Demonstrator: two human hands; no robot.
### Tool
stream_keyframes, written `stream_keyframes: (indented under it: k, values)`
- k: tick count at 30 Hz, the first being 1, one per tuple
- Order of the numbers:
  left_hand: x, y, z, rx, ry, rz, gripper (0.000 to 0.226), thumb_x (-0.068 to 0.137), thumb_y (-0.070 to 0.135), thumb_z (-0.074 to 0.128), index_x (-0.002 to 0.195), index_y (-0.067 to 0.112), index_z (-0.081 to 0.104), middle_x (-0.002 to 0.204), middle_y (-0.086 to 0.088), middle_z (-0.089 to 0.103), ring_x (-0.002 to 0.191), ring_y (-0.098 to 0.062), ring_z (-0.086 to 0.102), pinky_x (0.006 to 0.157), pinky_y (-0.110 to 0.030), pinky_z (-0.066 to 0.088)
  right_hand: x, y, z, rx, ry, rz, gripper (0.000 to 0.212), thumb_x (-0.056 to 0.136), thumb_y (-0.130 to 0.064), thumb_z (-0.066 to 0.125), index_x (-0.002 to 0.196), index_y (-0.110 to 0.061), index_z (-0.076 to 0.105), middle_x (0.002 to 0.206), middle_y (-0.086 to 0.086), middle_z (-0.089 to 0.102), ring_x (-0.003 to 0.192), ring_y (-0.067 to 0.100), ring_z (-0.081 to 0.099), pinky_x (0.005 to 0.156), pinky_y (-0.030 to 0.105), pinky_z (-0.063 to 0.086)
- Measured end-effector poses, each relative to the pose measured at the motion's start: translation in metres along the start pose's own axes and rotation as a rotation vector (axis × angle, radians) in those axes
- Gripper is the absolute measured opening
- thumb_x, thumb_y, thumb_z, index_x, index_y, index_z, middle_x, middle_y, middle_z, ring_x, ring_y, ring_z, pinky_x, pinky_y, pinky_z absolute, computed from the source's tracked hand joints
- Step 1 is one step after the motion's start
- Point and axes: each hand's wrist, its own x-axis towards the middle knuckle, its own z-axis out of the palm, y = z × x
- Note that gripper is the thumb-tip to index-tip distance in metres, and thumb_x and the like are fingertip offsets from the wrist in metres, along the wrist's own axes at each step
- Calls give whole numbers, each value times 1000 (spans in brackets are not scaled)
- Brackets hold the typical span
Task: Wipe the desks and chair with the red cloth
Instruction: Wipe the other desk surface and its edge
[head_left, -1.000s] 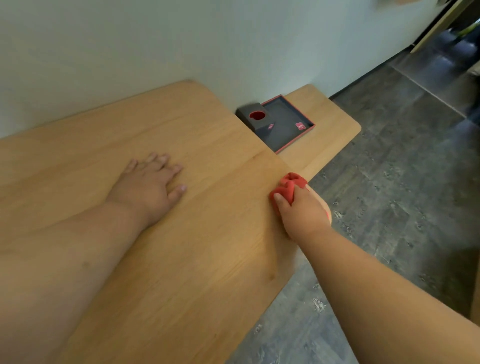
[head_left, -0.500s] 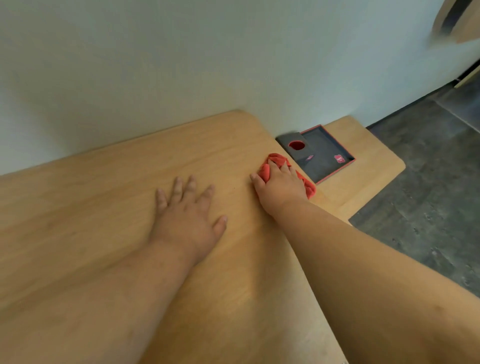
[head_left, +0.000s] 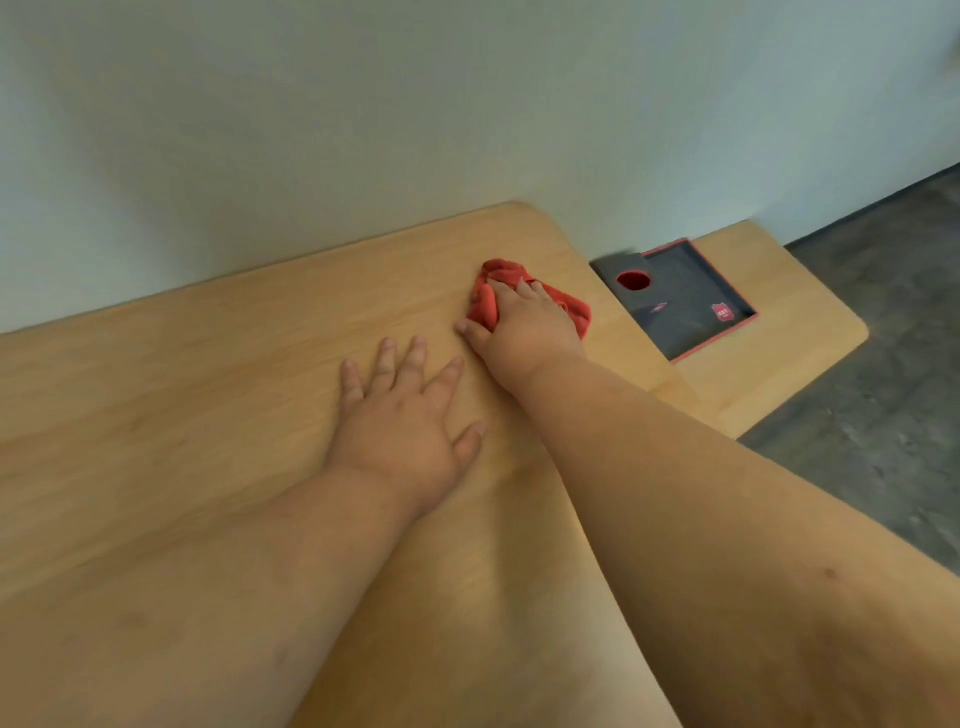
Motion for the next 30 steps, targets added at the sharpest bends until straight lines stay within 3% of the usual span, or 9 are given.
stream_keyframes:
  k: [6,16,22,25,27,30]
  values:
    - [-2,0,1,56,13,-6,83,77,78,16,151,39,16,164,-4,10,149,-30,5,115,-61,5,-66,37,3,23,34,144,80,86,-74,39,152,-29,31,162,4,27,150,29,20,119,48,21]
    - [-4,2,-3,136,-50,0,82,80,77,9,152,37,12,165,-3,8,150,-31,6,115,-62,8,-198,129,5,22,60,340,78,87,-74,34,150,-29,32,160,5,32,148,33,22,117,51,25]
    - [-13,26,-18,213,-236,-26,63,97,55,13,154,29,6,164,-9,7,146,-40,14,111,-58,27,-277,162,6,68,19,431,70,93,-65,40,150,-25,33,157,7,35,148,31,20,118,47,23]
    - [-41,45,-23,235,-352,13,57,101,45,14,154,30,1,164,-10,2,146,-42,12,112,-56,27,-301,168,4,178,-23,487,66,95,-58,46,150,-23,35,158,4,31,148,28,17,119,45,21]
    - [-66,58,-27,241,-409,48,56,102,45,16,153,36,-2,165,-6,-4,148,-38,6,112,-57,26,-312,170,-4,270,-50,510,53,96,-47,53,141,-21,47,154,4,37,142,26,30,113,42,32]
    - [-101,76,-45,237,-555,204,58,102,48,23,154,35,1,164,-8,-8,149,-35,2,117,-51,19,-323,156,-30,486,-28,597,32,97,-35,53,128,-28,57,122,6,64,101,30,67,84,42,56]
